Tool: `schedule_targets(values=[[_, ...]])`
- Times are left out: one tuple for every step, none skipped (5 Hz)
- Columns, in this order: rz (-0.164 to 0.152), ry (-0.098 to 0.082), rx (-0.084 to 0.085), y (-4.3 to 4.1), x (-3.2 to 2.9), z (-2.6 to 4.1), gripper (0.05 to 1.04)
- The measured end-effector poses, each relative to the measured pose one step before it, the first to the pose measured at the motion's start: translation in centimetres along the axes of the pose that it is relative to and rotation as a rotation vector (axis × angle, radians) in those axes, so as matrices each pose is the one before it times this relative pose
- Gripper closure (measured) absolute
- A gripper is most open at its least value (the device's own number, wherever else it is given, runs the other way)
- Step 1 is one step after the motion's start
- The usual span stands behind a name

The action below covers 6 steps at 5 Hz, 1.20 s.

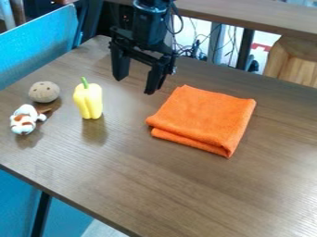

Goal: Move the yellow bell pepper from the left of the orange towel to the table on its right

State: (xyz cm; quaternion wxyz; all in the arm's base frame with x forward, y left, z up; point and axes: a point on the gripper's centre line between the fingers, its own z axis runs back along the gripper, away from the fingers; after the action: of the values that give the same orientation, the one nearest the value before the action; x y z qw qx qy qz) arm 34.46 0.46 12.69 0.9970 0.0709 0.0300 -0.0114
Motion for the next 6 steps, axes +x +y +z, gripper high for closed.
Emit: schedule_targets(values=[[-0.0064, 0.0440, 0.0014, -0.191, -0.196, -1.405, 0.082], [-0.0269, 0.0153, 0.0342, 0.535, -0.360, -0.877, 0.082], [-0.0110, -0.0135, 0.0212, 1.097, 0.182, -0.077, 0.082], [0.0352, -0.0108, 0.0010, 2.199, -0.513, -0.235, 0.082], [0.0144, 0.0056, -0.0223, 1.937, -0.407, -0.230, 0.082], [0.0155, -0.0093, -0.0325, 1.400, 0.256, 0.079, 0.082]])
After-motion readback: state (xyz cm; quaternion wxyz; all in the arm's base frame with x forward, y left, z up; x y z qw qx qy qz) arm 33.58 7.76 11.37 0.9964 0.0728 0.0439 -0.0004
